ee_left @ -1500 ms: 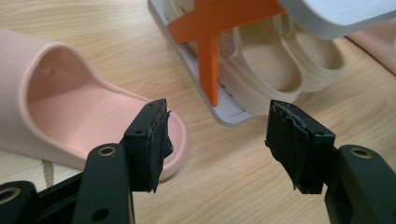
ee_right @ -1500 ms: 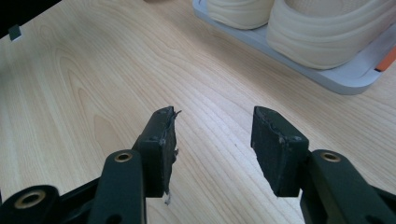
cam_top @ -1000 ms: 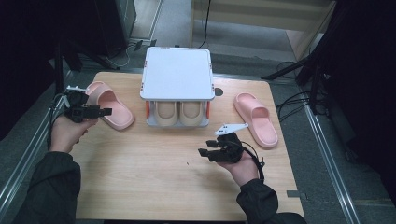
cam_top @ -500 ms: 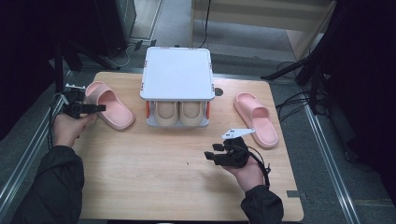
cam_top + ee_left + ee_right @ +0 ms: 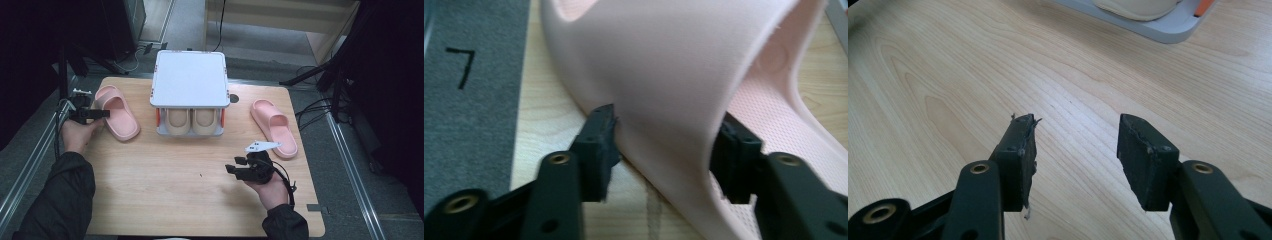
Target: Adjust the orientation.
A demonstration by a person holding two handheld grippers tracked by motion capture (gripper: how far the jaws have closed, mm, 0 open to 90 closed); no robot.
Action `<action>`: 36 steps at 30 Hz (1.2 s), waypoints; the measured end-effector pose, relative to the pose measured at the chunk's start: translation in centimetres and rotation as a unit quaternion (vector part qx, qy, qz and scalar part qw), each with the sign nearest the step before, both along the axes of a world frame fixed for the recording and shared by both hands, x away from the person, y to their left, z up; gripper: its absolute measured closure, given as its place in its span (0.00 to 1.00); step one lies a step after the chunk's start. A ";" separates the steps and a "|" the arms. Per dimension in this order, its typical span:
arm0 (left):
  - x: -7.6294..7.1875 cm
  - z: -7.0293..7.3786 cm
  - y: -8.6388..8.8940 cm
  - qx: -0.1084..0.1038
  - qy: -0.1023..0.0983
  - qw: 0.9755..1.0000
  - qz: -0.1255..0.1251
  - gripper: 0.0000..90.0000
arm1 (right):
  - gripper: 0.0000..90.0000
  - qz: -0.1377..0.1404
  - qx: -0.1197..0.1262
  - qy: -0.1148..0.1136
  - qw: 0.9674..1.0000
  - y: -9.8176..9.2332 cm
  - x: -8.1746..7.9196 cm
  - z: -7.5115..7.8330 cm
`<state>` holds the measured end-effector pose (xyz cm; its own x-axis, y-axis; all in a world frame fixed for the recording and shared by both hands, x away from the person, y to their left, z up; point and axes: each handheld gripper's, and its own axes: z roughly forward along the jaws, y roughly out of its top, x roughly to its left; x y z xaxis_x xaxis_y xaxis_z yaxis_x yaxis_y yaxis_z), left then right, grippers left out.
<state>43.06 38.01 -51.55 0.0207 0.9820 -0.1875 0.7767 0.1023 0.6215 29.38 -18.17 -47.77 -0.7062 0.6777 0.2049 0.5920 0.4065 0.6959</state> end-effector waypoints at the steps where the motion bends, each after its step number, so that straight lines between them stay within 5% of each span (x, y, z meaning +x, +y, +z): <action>1: 0.0 -0.1 0.2 -0.001 -0.003 1.000 -0.002 0.58 | 0.56 -0.002 -0.001 0.001 1.000 -0.1 0.0 0.0; 12: -0.4 0.5 0.9 0.038 -0.009 0.999 -0.002 0.91 | 0.56 -0.002 -0.003 0.003 1.000 0.0 0.0 -0.2; 23: -1.5 2.2 0.5 0.045 -0.016 0.999 -0.022 0.93 | 0.56 0.004 -0.003 0.006 1.000 0.3 0.4 -0.3; 28: -3.4 2.8 -0.4 0.036 -0.010 0.999 -0.035 0.92 | 0.56 0.018 -0.005 0.005 1.000 1.3 0.8 -0.3; 36: -7.1 4.2 -2.2 0.052 -0.013 0.996 -0.065 0.92 | 0.56 0.043 -0.002 -0.005 0.999 2.9 1.7 0.0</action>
<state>35.96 35.83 -47.35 0.1533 0.9847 -0.0823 0.7623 -0.0649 0.6440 31.12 -15.32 -47.80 -0.7645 0.6146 0.1944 0.5468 0.4586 0.7005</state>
